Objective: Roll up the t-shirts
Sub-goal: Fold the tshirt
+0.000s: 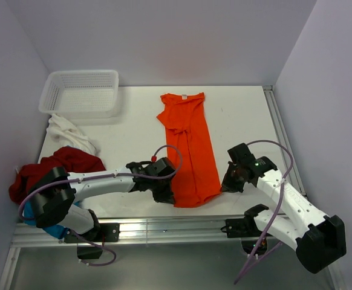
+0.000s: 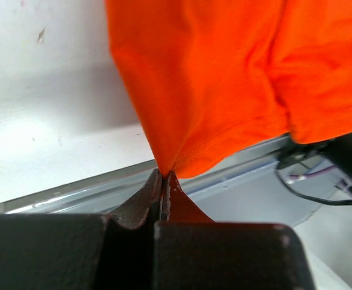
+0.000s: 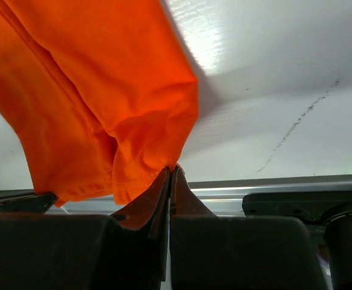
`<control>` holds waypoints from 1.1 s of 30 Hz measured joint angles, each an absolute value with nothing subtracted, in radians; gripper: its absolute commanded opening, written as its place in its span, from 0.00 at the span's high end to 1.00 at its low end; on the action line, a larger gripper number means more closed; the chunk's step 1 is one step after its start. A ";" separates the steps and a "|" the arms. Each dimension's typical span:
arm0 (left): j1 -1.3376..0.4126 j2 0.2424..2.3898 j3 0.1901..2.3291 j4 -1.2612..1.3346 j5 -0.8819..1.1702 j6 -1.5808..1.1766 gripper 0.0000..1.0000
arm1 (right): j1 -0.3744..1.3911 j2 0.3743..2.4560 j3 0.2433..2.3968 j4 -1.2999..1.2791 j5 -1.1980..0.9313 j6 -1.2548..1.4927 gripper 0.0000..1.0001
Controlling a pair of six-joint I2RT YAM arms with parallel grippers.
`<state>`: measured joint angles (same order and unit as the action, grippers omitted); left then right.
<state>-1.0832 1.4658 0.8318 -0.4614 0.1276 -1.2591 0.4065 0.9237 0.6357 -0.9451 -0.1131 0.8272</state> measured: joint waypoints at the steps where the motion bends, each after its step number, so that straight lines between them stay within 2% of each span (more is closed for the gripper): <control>1: -1.074 1.466 0.844 -0.469 0.132 -1.257 0.99 | 0.406 0.933 0.646 -0.945 -0.113 0.823 1.00; 16: -0.918 1.498 0.991 -0.573 0.152 -1.205 1.00 | 0.405 1.115 0.835 -0.962 -0.089 0.746 1.00; 33: -0.784 1.609 1.126 -0.644 0.139 -1.121 1.00 | 0.324 1.360 1.031 -0.935 -0.088 0.656 1.00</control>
<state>-0.7837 1.6089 1.1255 -0.6437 0.1387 -1.1213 0.3237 1.3598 1.0309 -0.9352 -0.0879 0.6556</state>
